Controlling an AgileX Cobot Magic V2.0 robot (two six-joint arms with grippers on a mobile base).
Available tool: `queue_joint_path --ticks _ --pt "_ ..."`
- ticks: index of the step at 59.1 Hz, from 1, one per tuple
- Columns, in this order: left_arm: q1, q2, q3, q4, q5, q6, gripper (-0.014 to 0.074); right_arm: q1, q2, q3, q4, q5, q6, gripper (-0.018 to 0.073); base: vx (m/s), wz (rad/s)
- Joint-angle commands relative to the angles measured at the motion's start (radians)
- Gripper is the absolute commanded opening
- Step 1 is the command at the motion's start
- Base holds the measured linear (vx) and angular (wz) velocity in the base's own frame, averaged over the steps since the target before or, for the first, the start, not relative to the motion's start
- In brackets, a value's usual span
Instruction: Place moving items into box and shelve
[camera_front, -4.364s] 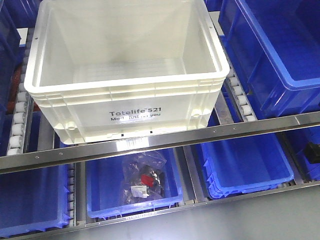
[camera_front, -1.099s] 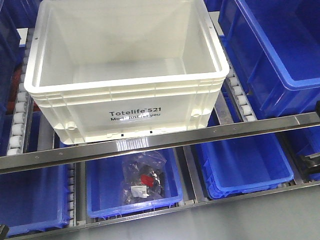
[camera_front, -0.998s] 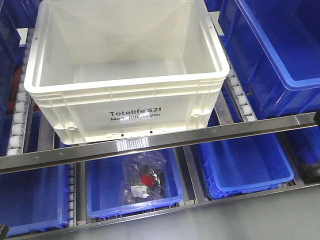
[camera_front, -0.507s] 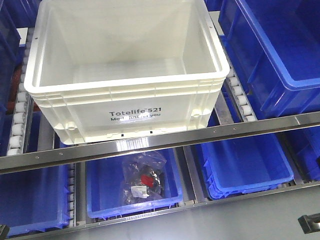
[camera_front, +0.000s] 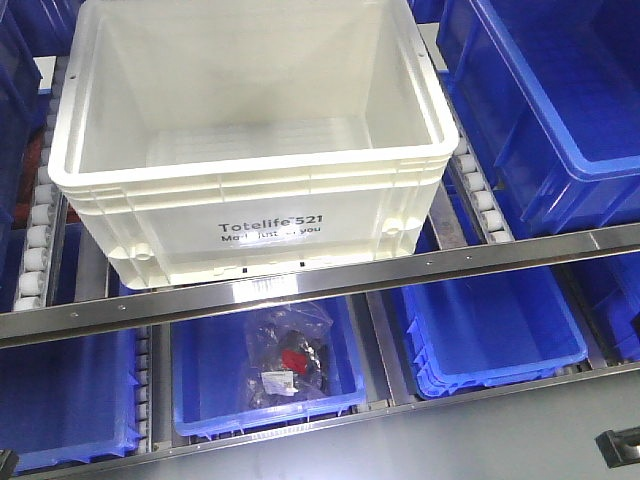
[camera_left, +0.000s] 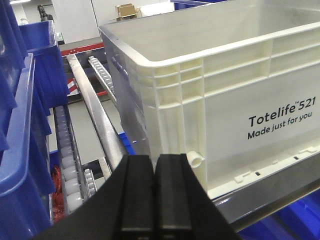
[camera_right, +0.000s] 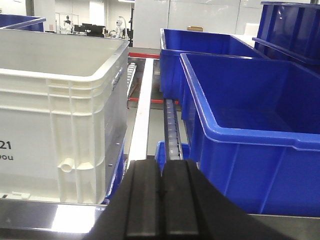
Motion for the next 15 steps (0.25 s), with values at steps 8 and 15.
queue_joint_path --ticks 8,15 --pt "-0.003 -0.003 0.018 -0.003 -0.082 -0.005 -0.0022 -0.003 -0.002 0.018 -0.003 -0.078 -0.002 -0.0015 0.00 0.00" --pt "-0.003 -0.003 0.018 -0.003 -0.082 -0.005 -0.0022 -0.003 -0.002 0.018 -0.003 -0.078 -0.002 -0.0015 0.00 0.00"
